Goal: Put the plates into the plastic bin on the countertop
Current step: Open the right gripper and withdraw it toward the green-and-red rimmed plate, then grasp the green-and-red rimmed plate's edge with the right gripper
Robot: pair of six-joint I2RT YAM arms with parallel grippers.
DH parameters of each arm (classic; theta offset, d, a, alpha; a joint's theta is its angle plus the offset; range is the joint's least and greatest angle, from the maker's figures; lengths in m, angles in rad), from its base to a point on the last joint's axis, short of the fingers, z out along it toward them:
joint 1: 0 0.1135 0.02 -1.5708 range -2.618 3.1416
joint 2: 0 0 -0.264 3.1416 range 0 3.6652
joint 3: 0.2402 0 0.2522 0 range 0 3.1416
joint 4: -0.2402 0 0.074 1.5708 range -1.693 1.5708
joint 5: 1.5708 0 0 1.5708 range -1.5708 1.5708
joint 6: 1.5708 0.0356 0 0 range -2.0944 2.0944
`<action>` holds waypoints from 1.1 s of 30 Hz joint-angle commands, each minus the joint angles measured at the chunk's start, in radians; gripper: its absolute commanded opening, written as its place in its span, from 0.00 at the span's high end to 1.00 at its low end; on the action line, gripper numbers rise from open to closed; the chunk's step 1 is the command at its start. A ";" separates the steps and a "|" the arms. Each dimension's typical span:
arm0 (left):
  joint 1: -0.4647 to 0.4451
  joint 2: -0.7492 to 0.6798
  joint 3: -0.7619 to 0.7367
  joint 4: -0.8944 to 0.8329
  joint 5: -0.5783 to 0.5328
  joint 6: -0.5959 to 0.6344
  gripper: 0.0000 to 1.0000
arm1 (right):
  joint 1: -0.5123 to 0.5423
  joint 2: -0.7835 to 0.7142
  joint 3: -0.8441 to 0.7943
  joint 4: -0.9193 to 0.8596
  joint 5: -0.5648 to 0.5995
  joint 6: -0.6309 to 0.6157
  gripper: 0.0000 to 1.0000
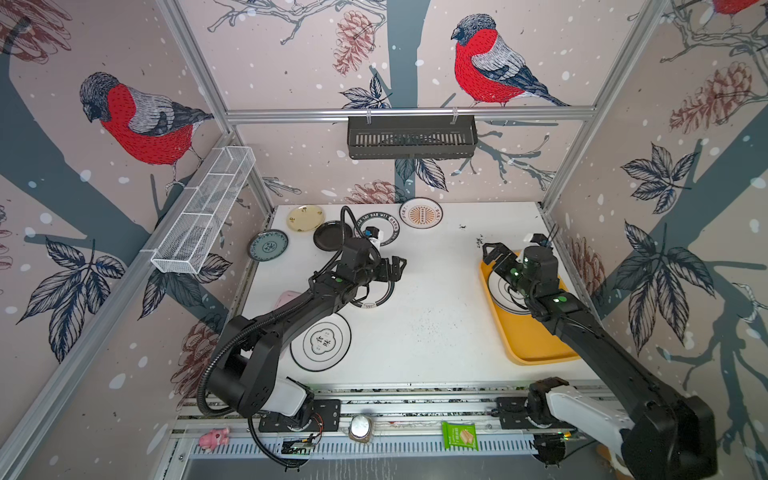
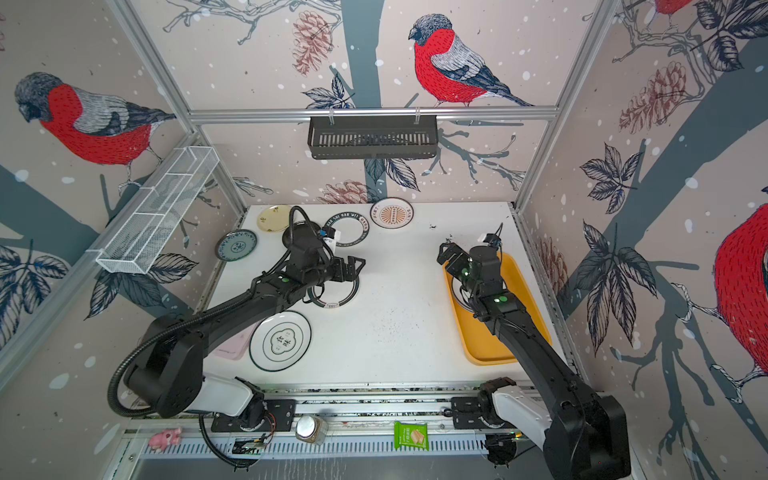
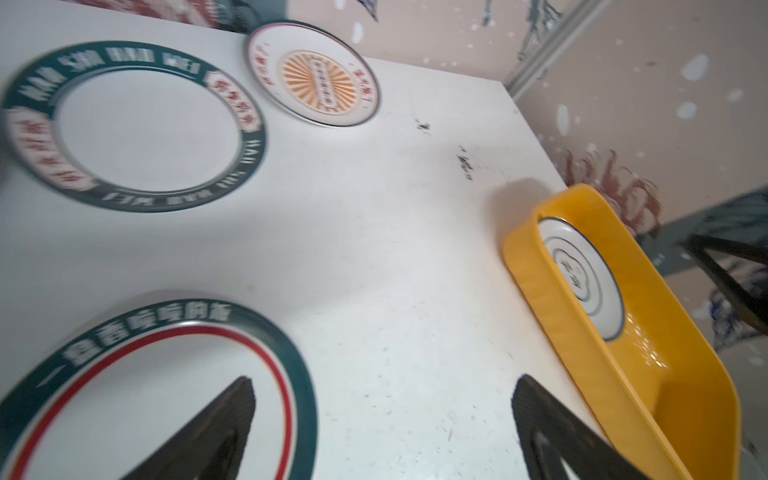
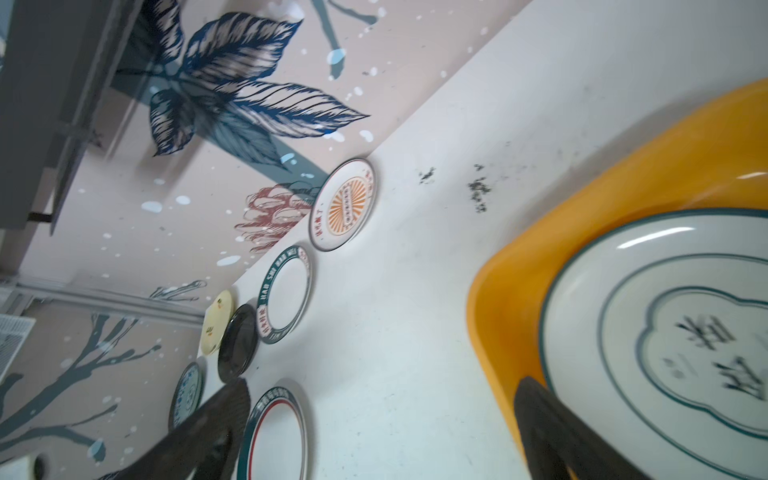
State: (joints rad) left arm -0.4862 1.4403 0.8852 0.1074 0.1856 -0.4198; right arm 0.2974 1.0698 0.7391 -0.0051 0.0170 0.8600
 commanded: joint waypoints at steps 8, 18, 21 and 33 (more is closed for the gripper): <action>0.148 -0.077 -0.095 -0.093 -0.178 -0.185 0.03 | 0.199 0.334 0.153 0.154 -0.044 0.023 0.00; 0.249 -0.101 -0.204 -0.061 -0.153 -0.255 0.03 | 0.273 0.686 0.344 0.198 -0.234 0.038 0.02; 0.261 -0.070 -0.202 -0.065 -0.139 -0.255 0.04 | 0.286 0.764 0.379 0.224 -0.284 0.050 0.03; 0.268 0.091 -0.149 -0.076 -0.088 -0.234 0.04 | 0.333 0.989 0.479 0.234 -0.394 0.065 0.08</action>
State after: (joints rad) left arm -0.2211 1.5177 0.7303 0.0113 0.0807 -0.6537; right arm 0.6273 2.0377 1.2064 0.1997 -0.3363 0.9009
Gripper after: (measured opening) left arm 0.964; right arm 0.920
